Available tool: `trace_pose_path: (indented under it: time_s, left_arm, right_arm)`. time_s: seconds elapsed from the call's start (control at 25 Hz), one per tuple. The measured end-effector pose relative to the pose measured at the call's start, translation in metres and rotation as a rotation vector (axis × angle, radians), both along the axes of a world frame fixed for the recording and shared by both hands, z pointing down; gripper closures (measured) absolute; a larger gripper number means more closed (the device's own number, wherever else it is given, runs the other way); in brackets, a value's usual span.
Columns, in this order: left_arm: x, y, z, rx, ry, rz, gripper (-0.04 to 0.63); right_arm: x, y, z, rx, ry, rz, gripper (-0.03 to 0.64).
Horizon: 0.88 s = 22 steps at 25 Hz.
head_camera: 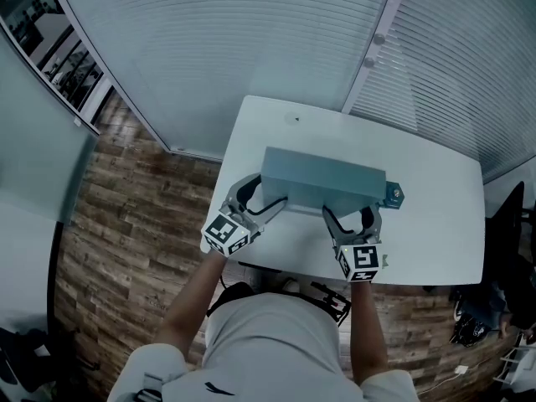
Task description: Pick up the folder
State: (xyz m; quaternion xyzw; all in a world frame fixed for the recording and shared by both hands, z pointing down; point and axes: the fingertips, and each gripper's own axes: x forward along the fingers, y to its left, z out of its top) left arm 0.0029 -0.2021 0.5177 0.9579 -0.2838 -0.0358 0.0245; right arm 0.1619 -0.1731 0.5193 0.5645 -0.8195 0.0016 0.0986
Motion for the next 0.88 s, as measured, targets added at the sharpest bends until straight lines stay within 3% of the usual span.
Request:
trace_pose_path:
  time_s: [0.32,0.44,0.52,0.64,0.88]
  left_arm:
    - [-0.001,-0.005,0.002,-0.001,-0.004,0.025,0.264]
    - [-0.005,-0.007,0.000,-0.002,0.029,0.028,0.257]
    - [-0.012,-0.011,-0.001,-0.004,0.052,0.029,0.185]
    - [-0.021,-0.018,0.002,-0.020,0.051,0.058,0.128]
    - [-0.006,-0.026,0.018,-0.089,-0.036,0.254,0.029]
  right_arm:
    - [0.003,-0.006,-0.001,-0.034,-0.010,-0.035,0.201]
    - [0.004,-0.007,0.000,-0.040,-0.008,-0.045,0.206]
    - [0.004,-0.009,0.000,-0.043,-0.008,-0.050,0.207]
    - [0.005,-0.009,0.000,-0.049,-0.006,-0.053,0.210]
    - [0.006,-0.007,-0.001,-0.053,-0.005,-0.054,0.213]
